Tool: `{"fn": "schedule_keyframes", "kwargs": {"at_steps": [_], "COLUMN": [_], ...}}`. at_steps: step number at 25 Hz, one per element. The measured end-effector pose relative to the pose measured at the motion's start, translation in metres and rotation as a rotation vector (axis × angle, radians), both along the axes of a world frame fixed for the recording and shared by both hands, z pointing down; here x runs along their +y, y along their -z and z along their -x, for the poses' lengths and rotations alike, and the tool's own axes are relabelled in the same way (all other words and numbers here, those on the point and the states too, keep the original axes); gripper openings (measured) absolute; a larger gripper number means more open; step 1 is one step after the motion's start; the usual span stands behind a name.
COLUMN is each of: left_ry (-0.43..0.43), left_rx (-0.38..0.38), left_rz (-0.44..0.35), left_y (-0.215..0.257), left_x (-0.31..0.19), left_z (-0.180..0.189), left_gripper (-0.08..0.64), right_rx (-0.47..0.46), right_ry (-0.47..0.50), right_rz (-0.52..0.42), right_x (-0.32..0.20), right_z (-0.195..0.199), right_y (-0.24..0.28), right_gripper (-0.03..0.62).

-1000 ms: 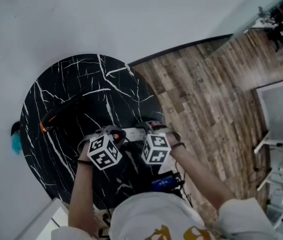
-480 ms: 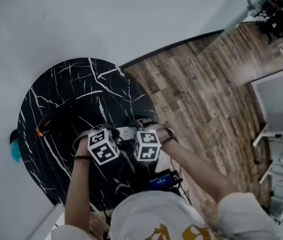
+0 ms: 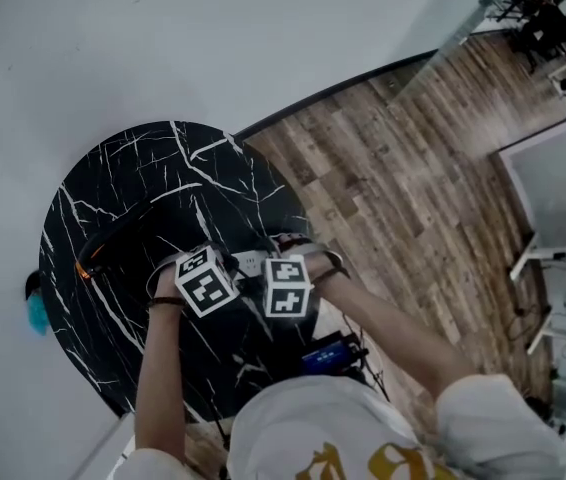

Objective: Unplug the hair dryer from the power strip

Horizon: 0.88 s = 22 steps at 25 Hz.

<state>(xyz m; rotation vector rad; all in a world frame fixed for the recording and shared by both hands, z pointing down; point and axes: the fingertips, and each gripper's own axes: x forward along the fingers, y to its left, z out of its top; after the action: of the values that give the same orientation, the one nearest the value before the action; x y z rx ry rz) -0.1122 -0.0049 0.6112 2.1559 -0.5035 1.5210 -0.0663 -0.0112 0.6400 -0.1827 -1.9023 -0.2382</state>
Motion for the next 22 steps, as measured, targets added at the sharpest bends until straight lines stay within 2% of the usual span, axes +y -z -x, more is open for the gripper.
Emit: {"fn": "schedule_keyframes", "kwargs": {"at_steps": [2, 5, 6, 9, 11, 15, 16, 18, 20, 22], "left_ry": [-0.023, -0.044, -0.035, 0.011, 0.006, -0.058, -0.044, -0.007, -0.006, -0.042], "left_rx": [-0.016, -0.097, -0.101, -0.016, 0.014, -0.079, -0.068, -0.011, 0.021, -0.026], "left_rz": [-0.007, -0.076, -0.077, 0.003, 0.026, -0.085, -0.077, -0.007, 0.044, 0.006], "left_y": [0.0012, 0.0002, -0.0006, -0.0013, 0.0006, 0.0007, -0.0003, -0.0006, 0.0013, 0.0027], "left_x": [-0.001, -0.0007, -0.0006, -0.0008, -0.0014, -0.0021, -0.0019, -0.0024, -0.0039, -0.0048], "left_z": [-0.0003, 0.0015, 0.0028, 0.0023, 0.0007, 0.0021, 0.0026, 0.0033, 0.0025, 0.0022], "left_gripper": [0.051, 0.046, 0.046, 0.048, 0.052, 0.046, 0.046, 0.046, 0.051, 0.051], "right_rx": [0.002, 0.012, 0.017, 0.03, 0.033, 0.04, 0.044, 0.034, 0.021, 0.022], "right_ry": [-0.018, -0.057, -0.062, -0.048, -0.049, -0.071, -0.068, -0.054, -0.051, -0.06], "right_rz": [0.016, 0.055, 0.056, 0.026, 0.027, 0.087, 0.092, 0.077, 0.068, 0.085], "right_x": [-0.0006, -0.0009, -0.0012, -0.0009, 0.0005, -0.0008, -0.0009, -0.0008, -0.0006, -0.001], "right_z": [0.0004, 0.0027, 0.0034, 0.0027, 0.0023, 0.003, 0.0027, 0.0026, 0.0026, 0.0033], "right_y": [-0.0011, -0.0011, -0.0012, -0.0011, -0.0016, -0.0027, -0.0026, -0.0019, -0.0022, -0.0028], "right_gripper": [0.259, 0.262, 0.265, 0.265, 0.265, 0.267, 0.268, 0.267, 0.267, 0.267]}}
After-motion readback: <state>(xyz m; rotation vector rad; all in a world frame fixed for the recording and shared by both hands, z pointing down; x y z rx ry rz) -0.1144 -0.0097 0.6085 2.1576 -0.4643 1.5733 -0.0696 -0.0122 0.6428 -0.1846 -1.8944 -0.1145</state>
